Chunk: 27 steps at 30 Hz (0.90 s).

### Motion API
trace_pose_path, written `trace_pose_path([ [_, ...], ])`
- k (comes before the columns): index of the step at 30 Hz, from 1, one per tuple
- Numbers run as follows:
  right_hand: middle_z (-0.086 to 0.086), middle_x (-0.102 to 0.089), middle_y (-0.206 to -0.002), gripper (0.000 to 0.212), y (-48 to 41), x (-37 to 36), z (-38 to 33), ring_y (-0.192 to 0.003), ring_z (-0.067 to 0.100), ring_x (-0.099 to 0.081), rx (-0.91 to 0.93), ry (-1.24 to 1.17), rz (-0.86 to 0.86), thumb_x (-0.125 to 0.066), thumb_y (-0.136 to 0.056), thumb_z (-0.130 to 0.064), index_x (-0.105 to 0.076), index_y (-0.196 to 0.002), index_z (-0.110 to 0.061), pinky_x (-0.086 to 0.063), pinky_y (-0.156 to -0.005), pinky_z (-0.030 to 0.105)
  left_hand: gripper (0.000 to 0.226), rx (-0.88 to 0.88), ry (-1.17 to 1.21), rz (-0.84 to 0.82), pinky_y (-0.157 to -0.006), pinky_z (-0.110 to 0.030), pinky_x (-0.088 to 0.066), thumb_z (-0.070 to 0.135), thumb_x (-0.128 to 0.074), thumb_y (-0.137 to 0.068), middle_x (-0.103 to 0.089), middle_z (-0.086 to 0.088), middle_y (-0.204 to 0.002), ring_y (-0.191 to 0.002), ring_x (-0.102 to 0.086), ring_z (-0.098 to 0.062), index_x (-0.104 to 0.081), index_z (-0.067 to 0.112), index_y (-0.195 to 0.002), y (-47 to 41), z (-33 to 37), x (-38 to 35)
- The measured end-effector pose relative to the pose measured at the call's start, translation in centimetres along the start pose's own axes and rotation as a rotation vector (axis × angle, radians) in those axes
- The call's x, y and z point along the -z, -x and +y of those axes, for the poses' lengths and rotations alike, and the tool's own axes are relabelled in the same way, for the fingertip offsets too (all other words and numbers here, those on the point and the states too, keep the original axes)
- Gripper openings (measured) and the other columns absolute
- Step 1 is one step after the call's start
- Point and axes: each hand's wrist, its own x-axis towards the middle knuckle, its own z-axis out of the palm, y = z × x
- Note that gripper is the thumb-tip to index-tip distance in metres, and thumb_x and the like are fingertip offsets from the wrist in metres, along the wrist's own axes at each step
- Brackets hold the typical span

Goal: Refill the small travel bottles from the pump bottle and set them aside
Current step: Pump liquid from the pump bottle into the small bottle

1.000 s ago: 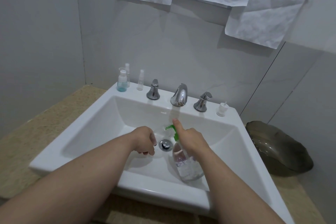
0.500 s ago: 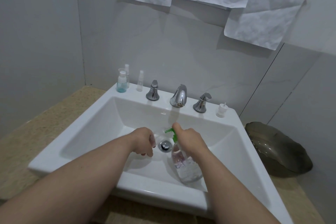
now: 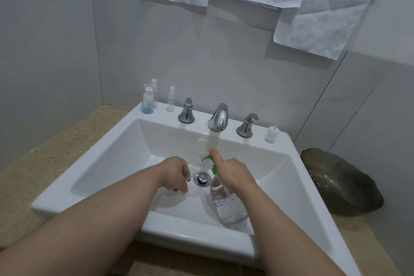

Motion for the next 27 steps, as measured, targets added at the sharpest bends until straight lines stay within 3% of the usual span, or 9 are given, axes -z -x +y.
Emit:
trace_pose_path([
  [4, -0.008, -0.061, -0.066, 0.069, 0.01, 0.09, 0.06, -0.076, 0.015, -0.062, -0.004, 0.001, 0.001, -0.028, -0.096, -0.078, -0.059, -0.076, -0.019, -0.054, -0.091, 0.038, 0.027, -0.009, -0.001, 0.031, -0.054, -0.025, -0.048, 0.001, -0.080, -0.077, -0.075, -0.015, -0.112, -0.053, -0.060, -0.014, -0.059, 0.017, -0.079, -0.07, 0.03, -0.01],
  [10, -0.010, -0.063, -0.052, 0.070, -0.51, -0.10, 0.40, -0.081, 0.014, -0.061, -0.006, -0.002, -0.005, -0.029, -0.096, -0.074, -0.068, -0.093, -0.015, -0.052, -0.085, 0.036, 0.027, -0.015, 0.001, 0.039, -0.054, -0.025, -0.048, 0.001, -0.080, -0.075, -0.075, -0.012, -0.109, -0.051, -0.060, -0.013, -0.060, 0.018, -0.078, -0.34, -0.17, -0.09],
  [14, -0.007, -0.072, -0.062, 0.070, -0.87, -0.26, 0.38, -0.085, 0.017, -0.064, -0.020, -0.011, -0.016, -0.029, -0.095, -0.072, -0.070, -0.096, -0.016, -0.054, -0.088, 0.036, 0.025, -0.005, 0.006, 0.043, -0.054, -0.024, -0.049, 0.002, -0.081, -0.075, -0.074, -0.009, -0.097, -0.051, -0.061, -0.013, -0.062, 0.017, -0.080, -0.36, -0.12, -0.06],
  [22, -0.007, -0.074, -0.061, 0.058, -0.61, -0.19, 0.22, -0.089, 0.020, -0.063, -0.026, -0.041, -0.038, -0.032, -0.092, -0.060, -0.066, -0.099, -0.013, -0.055, -0.091, 0.040, 0.027, -0.011, 0.004, 0.047, -0.051, -0.023, -0.047, 0.002, -0.083, -0.074, -0.075, -0.014, -0.109, -0.052, -0.061, -0.014, -0.061, 0.017, -0.082, -0.44, -0.15, -0.07],
  [27, -0.006, -0.070, -0.059, 0.053, -0.34, -0.01, 0.03, -0.068, 0.021, -0.064, -0.045, -0.085, -0.003, -0.038, -0.093, -0.057, -0.063, -0.091, -0.010, -0.051, -0.067, 0.031, 0.026, -0.032, -0.010, 0.024, -0.052, -0.024, -0.048, 0.002, -0.082, -0.073, -0.076, -0.010, -0.103, -0.049, -0.061, -0.012, -0.062, 0.017, -0.080, -0.25, -0.08, -0.10],
])
